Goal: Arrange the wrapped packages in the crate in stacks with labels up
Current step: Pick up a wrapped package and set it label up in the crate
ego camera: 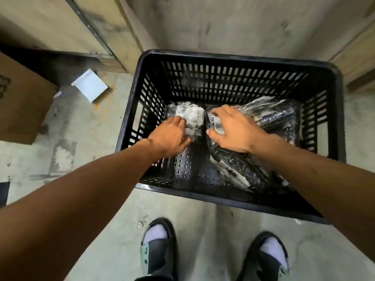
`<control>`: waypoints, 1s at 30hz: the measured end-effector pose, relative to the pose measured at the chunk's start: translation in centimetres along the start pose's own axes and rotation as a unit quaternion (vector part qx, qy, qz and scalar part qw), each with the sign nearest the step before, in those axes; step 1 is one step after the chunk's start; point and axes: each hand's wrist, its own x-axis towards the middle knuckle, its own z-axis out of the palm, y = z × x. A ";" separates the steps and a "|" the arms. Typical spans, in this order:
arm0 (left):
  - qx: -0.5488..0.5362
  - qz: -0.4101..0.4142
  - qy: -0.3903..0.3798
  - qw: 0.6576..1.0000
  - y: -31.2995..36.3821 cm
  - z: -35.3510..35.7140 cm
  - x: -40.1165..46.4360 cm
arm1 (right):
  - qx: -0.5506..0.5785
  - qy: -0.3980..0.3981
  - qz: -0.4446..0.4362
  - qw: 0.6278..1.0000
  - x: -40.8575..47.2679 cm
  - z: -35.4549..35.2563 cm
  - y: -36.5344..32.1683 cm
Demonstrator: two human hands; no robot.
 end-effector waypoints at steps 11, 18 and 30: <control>0.050 -0.012 0.055 0.997 -4.1 5.1 6.7 | -0.210 -0.035 -0.067 0.975 9.2 6.7 0.3; 0.063 -0.002 -0.003 0.998 -4.5 5.4 6.7 | -0.240 -0.058 -0.087 0.965 10.6 5.6 0.3; 0.007 -0.025 0.009 1.000 -4.9 6.7 6.5 | -0.258 -0.051 -0.089 0.961 9.9 9.8 -0.8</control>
